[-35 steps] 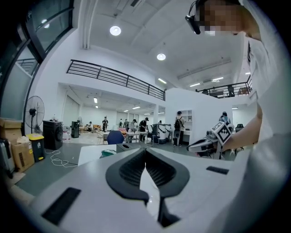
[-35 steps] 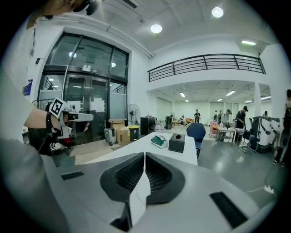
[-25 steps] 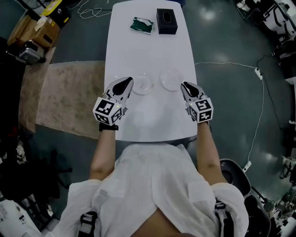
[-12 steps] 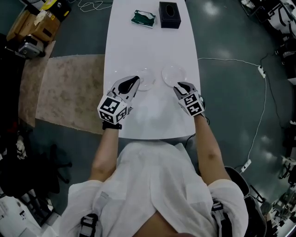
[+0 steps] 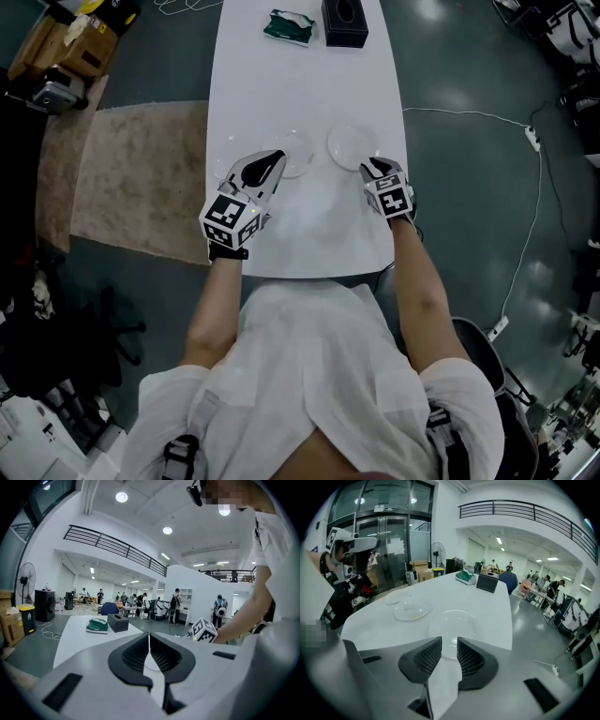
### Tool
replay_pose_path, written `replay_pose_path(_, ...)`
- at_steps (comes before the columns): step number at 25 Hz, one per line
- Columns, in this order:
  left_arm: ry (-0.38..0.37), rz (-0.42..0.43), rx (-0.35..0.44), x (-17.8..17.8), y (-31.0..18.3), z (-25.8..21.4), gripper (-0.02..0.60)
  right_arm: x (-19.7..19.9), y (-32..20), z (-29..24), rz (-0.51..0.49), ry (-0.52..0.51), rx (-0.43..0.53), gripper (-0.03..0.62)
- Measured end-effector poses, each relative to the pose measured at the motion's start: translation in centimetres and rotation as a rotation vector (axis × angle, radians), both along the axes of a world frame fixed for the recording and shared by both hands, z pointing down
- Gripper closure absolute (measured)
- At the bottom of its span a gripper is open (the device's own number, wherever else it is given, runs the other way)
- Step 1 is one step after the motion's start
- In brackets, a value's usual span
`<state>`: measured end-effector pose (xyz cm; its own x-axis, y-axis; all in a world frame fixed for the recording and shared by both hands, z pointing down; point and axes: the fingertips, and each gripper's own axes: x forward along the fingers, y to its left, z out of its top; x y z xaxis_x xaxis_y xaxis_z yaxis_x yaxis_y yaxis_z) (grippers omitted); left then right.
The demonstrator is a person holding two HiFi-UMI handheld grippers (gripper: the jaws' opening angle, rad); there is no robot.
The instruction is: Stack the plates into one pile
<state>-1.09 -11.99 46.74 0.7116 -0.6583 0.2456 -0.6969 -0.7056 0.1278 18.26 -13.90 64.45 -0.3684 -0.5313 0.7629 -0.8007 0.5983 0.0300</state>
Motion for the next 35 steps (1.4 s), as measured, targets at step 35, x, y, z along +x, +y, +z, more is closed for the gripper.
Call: replay_pose_path(35, -0.038, 0.086, -0.074, 4.4, -2.1, 3.0, 0.572, 4.4, -7.5, 5.3, 0.215, 0.0, -0.247, 0.379)
